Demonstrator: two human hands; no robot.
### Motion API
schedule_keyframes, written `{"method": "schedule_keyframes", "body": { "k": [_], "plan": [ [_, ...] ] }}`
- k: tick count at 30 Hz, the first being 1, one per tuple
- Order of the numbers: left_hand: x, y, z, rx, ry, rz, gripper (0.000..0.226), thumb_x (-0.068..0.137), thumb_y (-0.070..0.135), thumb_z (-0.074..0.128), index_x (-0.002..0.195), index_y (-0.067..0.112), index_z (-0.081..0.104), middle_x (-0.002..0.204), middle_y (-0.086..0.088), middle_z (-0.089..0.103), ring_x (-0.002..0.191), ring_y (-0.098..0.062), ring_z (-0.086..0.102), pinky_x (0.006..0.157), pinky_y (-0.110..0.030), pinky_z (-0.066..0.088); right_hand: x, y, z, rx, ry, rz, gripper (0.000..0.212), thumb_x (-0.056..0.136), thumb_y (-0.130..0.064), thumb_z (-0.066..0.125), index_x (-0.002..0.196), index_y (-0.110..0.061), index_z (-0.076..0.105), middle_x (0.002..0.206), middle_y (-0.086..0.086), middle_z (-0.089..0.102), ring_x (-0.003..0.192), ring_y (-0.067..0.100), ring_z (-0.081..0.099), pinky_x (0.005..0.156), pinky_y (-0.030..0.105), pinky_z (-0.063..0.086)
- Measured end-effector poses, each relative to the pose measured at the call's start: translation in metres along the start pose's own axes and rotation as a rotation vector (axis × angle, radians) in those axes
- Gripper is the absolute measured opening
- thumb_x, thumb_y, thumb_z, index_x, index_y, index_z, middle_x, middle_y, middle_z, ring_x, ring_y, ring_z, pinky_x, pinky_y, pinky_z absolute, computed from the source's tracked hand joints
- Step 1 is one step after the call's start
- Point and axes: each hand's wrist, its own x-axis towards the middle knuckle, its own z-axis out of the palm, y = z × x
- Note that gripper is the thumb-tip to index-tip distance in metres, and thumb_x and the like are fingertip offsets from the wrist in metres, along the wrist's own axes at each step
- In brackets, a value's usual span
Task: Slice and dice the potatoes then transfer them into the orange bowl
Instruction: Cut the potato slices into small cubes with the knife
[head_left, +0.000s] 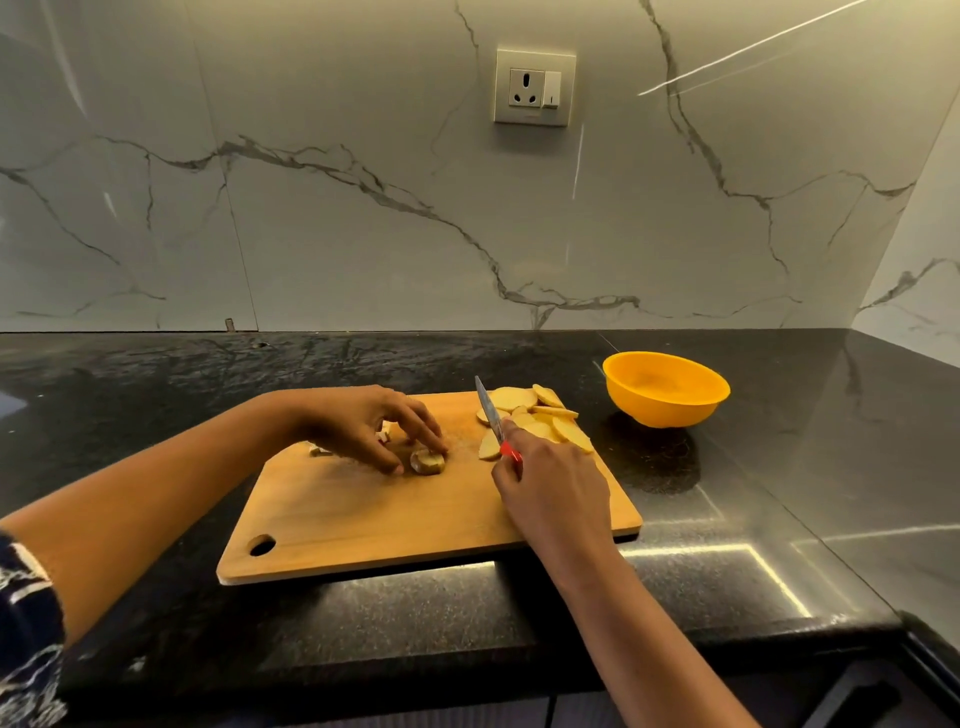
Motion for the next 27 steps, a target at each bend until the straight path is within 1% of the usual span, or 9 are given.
{"method": "schedule_keyframes", "body": {
  "k": [5, 12, 14, 17, 19, 21, 24, 26, 27],
  "plan": [
    [0.006, 0.005, -0.003, 0.070, 0.047, -0.023, 0.033, 0.084, 0.024, 0.068, 0.113, 0.039, 0.063, 0.117, 0.020, 0.050, 0.107, -0.004, 0.046, 0.096, -0.023, 0.040, 0.000, -0.001, 0.000, 0.000, -0.010, -0.001, 0.049, 0.100, -0.038, 0.043, 0.147, -0.034, 0.031, 0.112, -0.004, 0.066, 0.095, 0.012, 0.059, 0.071, 0.022, 0.043],
    [0.003, 0.015, 0.005, 0.077, 0.186, -0.106, 0.019, 0.080, 0.032, 0.072, 0.097, 0.033, 0.065, 0.101, 0.012, 0.059, 0.093, -0.007, 0.052, 0.086, -0.026, 0.046, 0.000, -0.004, 0.003, -0.015, -0.014, -0.006, 0.048, 0.099, -0.039, 0.043, 0.146, -0.034, 0.033, 0.112, -0.004, 0.067, 0.095, 0.012, 0.060, 0.075, 0.026, 0.049],
    [0.001, 0.021, 0.015, 0.086, 0.272, -0.188, 0.019, 0.079, 0.037, 0.071, 0.094, 0.030, 0.064, 0.096, 0.008, 0.062, 0.089, -0.010, 0.054, 0.081, -0.028, 0.047, 0.001, -0.005, 0.004, -0.020, -0.026, -0.011, 0.048, 0.099, -0.039, 0.044, 0.146, -0.034, 0.034, 0.113, -0.004, 0.067, 0.096, 0.013, 0.061, 0.077, 0.028, 0.051],
    [-0.004, 0.033, 0.037, 0.199, 0.472, -0.334, 0.036, 0.078, 0.051, 0.065, 0.103, 0.024, 0.065, 0.095, 0.009, 0.062, 0.082, -0.005, 0.054, 0.074, -0.021, 0.046, 0.000, -0.008, 0.003, -0.025, -0.058, -0.012, 0.048, 0.098, -0.039, 0.045, 0.145, -0.034, 0.036, 0.116, -0.004, 0.066, 0.099, 0.014, 0.060, 0.077, 0.028, 0.051],
    [-0.009, 0.038, 0.049, 0.365, 0.554, -0.400, 0.052, 0.082, 0.060, 0.055, 0.121, 0.026, 0.059, 0.111, 0.008, 0.062, 0.097, -0.006, 0.055, 0.085, -0.024, 0.047, 0.001, -0.009, 0.000, -0.031, -0.083, -0.032, 0.048, 0.098, -0.038, 0.045, 0.145, -0.034, 0.036, 0.116, -0.004, 0.066, 0.099, 0.013, 0.059, 0.075, 0.026, 0.049],
    [-0.015, 0.039, 0.058, 0.474, 0.548, -0.466, 0.063, 0.085, 0.065, 0.043, 0.136, 0.028, 0.045, 0.132, 0.006, 0.053, 0.120, -0.012, 0.048, 0.101, -0.033, 0.039, -0.001, -0.009, -0.003, -0.040, -0.112, -0.059, 0.047, 0.099, -0.038, 0.043, 0.145, -0.035, 0.036, 0.116, -0.004, 0.065, 0.100, 0.013, 0.058, 0.074, 0.026, 0.047],
    [-0.030, 0.040, 0.068, 0.414, 0.559, -0.495, 0.069, 0.086, 0.071, 0.025, 0.139, 0.030, 0.039, 0.146, 0.007, 0.040, 0.134, -0.013, 0.033, 0.110, -0.036, 0.025, -0.007, -0.006, -0.009, -0.061, -0.167, -0.081, 0.045, 0.098, -0.036, 0.042, 0.143, -0.035, 0.039, 0.116, -0.003, 0.064, 0.100, 0.016, 0.058, 0.078, 0.029, 0.049],
    [-0.037, 0.043, 0.077, 0.406, 0.511, -0.500, 0.092, 0.073, 0.082, -0.001, 0.143, 0.033, 0.033, 0.153, 0.007, 0.026, 0.141, -0.013, 0.020, 0.113, -0.037, 0.017, -0.010, -0.004, -0.014, -0.071, -0.207, -0.084, 0.044, 0.097, -0.036, 0.043, 0.141, -0.035, 0.042, 0.113, -0.003, 0.065, 0.097, 0.015, 0.058, 0.075, 0.028, 0.048],
    [-0.038, 0.045, 0.082, 0.394, 0.476, -0.509, 0.094, 0.072, 0.081, -0.006, 0.146, 0.032, 0.027, 0.157, 0.007, 0.016, 0.144, -0.013, 0.011, 0.115, -0.038, 0.011, -0.012, -0.003, -0.016, -0.077, -0.228, -0.086, 0.044, 0.097, -0.035, 0.043, 0.141, -0.035, 0.043, 0.113, -0.002, 0.065, 0.097, 0.016, 0.058, 0.075, 0.028, 0.048]
  ]
}}
